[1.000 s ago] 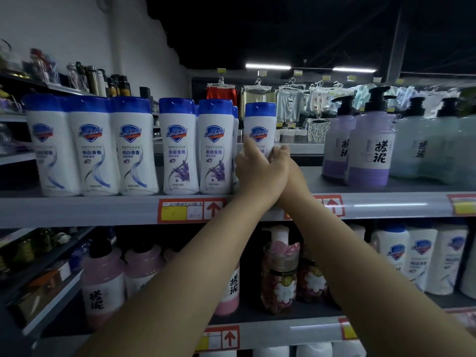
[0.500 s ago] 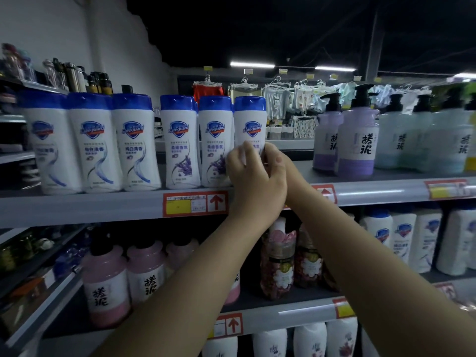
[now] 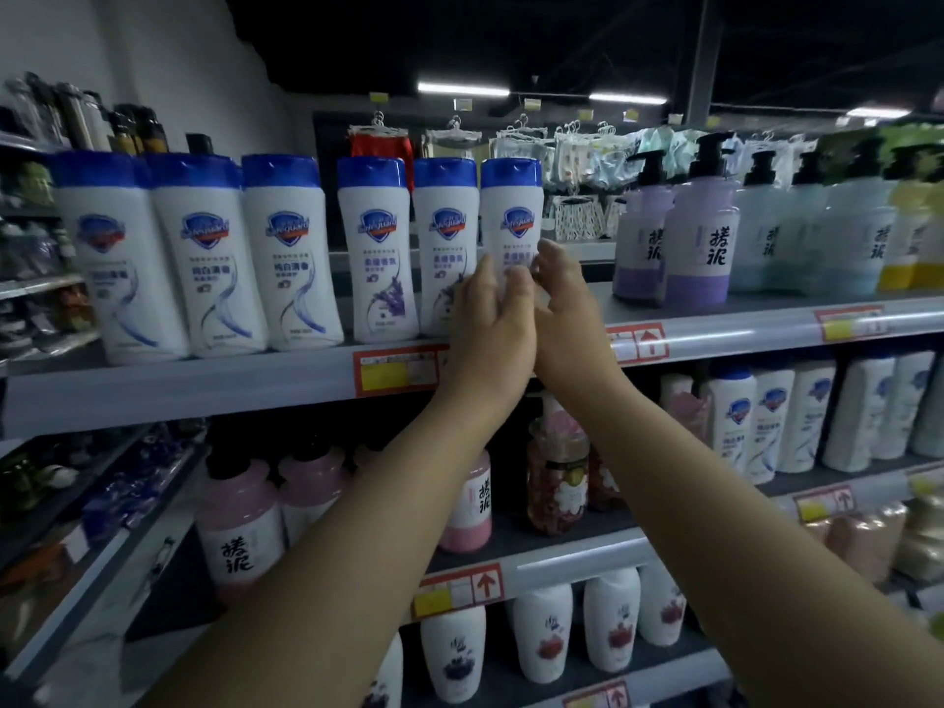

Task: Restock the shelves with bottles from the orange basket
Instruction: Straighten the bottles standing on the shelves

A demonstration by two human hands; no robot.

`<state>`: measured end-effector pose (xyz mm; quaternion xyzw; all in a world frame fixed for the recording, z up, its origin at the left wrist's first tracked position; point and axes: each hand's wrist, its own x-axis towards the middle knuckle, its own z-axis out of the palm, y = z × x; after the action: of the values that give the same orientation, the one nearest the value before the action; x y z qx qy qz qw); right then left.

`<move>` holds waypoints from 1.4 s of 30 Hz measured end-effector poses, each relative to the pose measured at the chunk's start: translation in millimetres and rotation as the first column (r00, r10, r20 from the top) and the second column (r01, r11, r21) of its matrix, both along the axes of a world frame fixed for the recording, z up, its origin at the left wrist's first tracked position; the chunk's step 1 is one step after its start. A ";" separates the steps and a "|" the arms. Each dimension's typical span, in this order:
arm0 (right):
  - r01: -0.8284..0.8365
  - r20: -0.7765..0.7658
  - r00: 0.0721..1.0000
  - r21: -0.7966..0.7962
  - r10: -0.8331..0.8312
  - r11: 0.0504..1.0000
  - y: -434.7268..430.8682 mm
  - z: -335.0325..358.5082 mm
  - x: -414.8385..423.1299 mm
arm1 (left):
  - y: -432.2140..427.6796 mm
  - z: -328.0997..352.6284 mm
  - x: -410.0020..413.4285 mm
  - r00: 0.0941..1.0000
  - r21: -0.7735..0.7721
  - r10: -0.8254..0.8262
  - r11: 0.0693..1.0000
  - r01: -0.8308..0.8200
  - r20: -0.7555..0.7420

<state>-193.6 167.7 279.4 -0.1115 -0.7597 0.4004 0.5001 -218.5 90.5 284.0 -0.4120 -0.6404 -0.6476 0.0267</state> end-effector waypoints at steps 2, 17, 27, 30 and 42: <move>-0.018 -0.025 1.000 -0.058 0.016 0.998 -11.6 -6.8 5.3 | -10.6 -4.2 0.5 0.998 0.045 -0.055 0.998 0.054 0.022; -0.032 0.032 0.999 -0.220 0.040 0.975 -33.5 -77.3 65.9 | -22.7 -71.1 37.4 0.948 0.019 -0.225 0.974 0.226 0.223; -0.106 0.129 0.980 -0.297 0.150 0.949 5.6 -119.9 108.3 | 12.6 -109.5 87.3 0.940 -0.037 -0.102 0.992 0.120 0.324; -0.114 0.162 0.972 -0.301 0.169 0.947 18.9 -135.8 115.4 | 23.3 -125.3 92.6 0.936 -0.069 -0.032 0.996 0.060 0.350; -0.080 0.225 0.955 -0.436 0.194 0.896 68.6 -191.6 84.8 | 59.4 -186.1 50.5 0.930 -0.237 0.148 0.969 -0.069 0.336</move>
<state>-108.8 236.3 87.8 -0.2147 -0.7205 0.5713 0.3293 -168.0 149.9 97.9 -0.2542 -0.7248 -0.6328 -0.0980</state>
